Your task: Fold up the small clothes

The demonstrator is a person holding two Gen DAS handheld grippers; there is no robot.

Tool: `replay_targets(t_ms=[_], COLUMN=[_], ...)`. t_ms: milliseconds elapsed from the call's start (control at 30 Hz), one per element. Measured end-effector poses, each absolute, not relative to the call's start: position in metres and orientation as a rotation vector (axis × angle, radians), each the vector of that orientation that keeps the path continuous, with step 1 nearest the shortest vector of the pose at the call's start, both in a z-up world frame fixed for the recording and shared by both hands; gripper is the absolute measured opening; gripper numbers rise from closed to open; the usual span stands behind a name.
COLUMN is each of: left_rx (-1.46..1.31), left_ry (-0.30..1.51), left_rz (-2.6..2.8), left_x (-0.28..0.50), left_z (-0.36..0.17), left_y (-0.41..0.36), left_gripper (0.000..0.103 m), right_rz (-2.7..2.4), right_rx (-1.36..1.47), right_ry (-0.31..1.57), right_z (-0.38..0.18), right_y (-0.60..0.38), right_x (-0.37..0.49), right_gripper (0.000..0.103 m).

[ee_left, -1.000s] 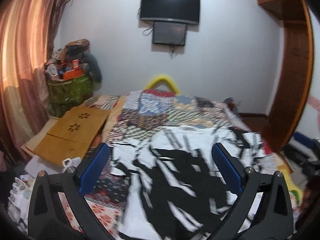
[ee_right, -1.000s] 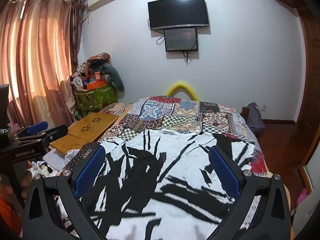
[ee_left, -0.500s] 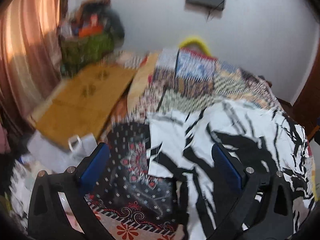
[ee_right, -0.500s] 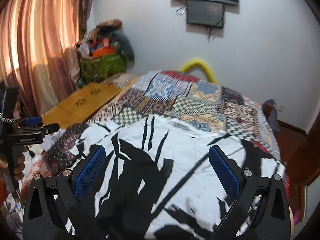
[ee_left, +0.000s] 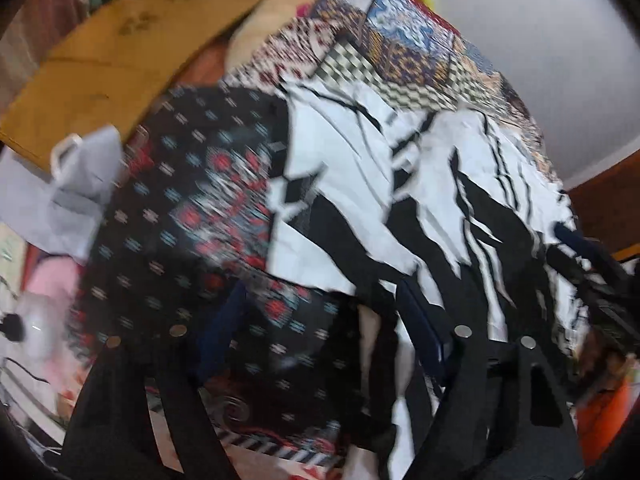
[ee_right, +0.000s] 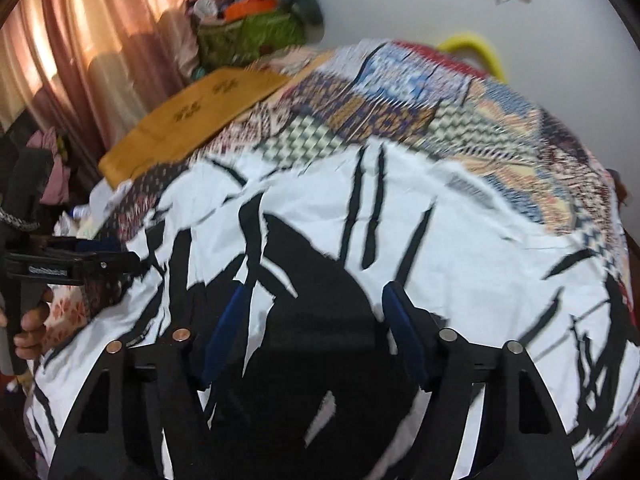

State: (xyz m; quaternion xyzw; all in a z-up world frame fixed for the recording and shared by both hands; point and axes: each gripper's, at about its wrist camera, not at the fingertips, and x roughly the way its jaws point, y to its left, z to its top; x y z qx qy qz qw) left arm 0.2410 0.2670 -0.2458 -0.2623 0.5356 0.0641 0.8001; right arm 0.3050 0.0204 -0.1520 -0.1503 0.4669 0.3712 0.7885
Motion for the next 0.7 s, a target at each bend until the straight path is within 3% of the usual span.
replay_targets(t_ms=[67, 133, 300, 567, 700], left_rx=[-0.598, -0.65, -0.791, -0.747, -0.591], left_ry=[1.157, 1.166, 1.187, 1.136, 1.108], left_rz=[0.087, 0.041, 0.034, 0.088, 0.162], left_x=[0.242, 0.245, 0.258, 0.286, 0.297], left_z=[-0.248, -0.253, -0.268, -0.264, -0.252], left_y=[0.262, 0.261, 0.272, 0.286, 0.28], left_gripper=[0.077, 0.076, 0.044, 0.023, 0.004], right_rz=[0.816, 0.828, 0.847, 0.861, 0.864], right_rx=[-0.339, -0.341, -0.326, -0.297, -0.287], right_ry=[1.034, 1.064, 1.146, 1.164, 1.167], right_z=[-0.161, -0.171, -0.187, -0.19, -0.186], right_y=[0.023, 0.025, 0.025, 0.019, 0.014], right_x=[0.307, 0.308, 0.314, 0.312, 0.308], right_gripper=[0.064, 0.056, 0.042, 0.03, 0.029])
